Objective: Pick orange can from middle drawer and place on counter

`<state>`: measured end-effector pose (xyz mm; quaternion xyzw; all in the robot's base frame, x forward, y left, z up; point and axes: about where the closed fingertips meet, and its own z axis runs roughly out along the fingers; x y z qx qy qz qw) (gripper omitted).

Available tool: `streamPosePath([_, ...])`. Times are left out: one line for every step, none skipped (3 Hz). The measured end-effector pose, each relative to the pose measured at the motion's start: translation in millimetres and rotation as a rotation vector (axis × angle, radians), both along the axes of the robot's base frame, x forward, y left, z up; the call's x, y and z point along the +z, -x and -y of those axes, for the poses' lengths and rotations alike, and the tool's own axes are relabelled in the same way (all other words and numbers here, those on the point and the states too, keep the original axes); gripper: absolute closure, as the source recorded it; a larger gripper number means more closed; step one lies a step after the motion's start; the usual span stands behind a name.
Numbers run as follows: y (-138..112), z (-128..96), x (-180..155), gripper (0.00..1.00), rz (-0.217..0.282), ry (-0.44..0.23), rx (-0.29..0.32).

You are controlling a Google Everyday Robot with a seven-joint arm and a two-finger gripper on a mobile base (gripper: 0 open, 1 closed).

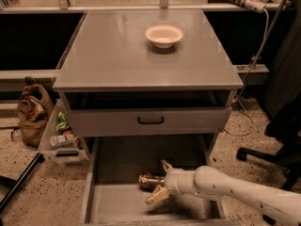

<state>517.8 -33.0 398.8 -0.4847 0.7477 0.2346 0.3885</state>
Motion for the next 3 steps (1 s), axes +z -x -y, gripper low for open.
streamPosePath([0.1,3.9,-4.5,0.0,-0.012,0.003,-0.008])
streamPosePath([1.7,3.2,-10.0,0.2,-0.034,0.001,0.001])
streamPosePath([1.7,3.2,-10.0,0.41,-0.034,0.001,0.001])
